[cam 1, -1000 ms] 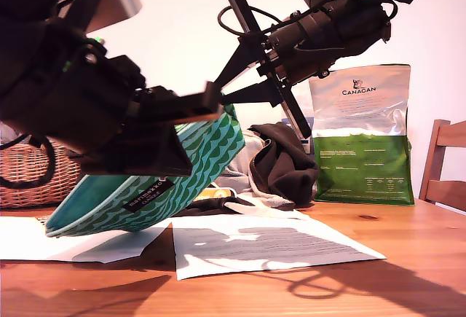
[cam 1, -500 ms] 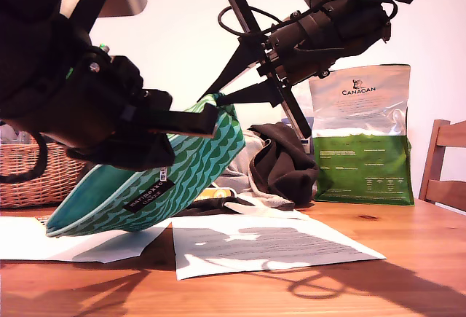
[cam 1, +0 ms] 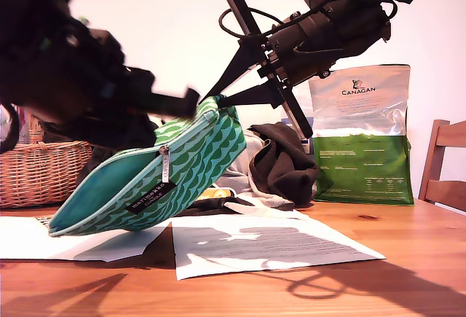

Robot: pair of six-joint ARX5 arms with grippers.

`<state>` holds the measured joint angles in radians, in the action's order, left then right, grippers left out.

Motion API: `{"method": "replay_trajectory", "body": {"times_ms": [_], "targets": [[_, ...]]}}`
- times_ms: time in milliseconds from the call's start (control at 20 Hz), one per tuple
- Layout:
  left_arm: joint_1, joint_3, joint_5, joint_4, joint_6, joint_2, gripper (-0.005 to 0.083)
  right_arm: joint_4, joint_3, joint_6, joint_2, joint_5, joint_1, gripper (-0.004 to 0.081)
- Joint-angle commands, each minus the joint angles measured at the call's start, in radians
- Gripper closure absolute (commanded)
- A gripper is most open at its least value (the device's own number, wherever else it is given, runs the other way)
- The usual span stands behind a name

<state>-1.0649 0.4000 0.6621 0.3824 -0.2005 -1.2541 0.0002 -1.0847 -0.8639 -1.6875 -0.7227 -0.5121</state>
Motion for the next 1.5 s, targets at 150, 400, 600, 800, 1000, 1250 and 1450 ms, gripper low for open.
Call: {"method": "replay_trajectory", "body": {"times_ms": [150, 400, 600, 800, 1000, 1250, 1450], "targets": [[0.027, -0.039, -0.19, 0.0, -0.2, -0.005, 0.0797, 0.018, -0.03, 0.016, -0.015, -0.003, -0.005, 0.0783], [0.078, -0.167, -0.331, 0.217, -0.232, 0.048, 0.0797, 0.018, -0.03, 0.027, -0.015, -0.01, -0.005, 0.0783], [0.133, -0.309, -0.409, 0.563, -0.325, 0.063, 0.0797, 0.026, -0.03, 0.03, -0.015, -0.011, -0.005, 0.0783], [0.161, -0.348, -0.423, 0.707, -0.345, 0.063, 0.0797, 0.087, -0.03, -0.031, -0.015, -0.082, -0.005, 0.0783], [0.175, -0.348, -0.451, 0.801, -0.353, 0.063, 0.0797, 0.203, -0.03, -0.14, -0.015, -0.114, -0.005, 0.0783], [0.175, -0.348, -0.441, 0.724, -0.366, 0.063, 0.0793, 0.3, -0.03, -0.223, -0.015, -0.094, -0.01, 0.0783], [0.172, -0.323, -0.38, 0.705, -0.206, 0.063, 0.0646, 0.309, -0.03, -0.24, -0.015, -0.052, -0.015, 0.0783]]}}
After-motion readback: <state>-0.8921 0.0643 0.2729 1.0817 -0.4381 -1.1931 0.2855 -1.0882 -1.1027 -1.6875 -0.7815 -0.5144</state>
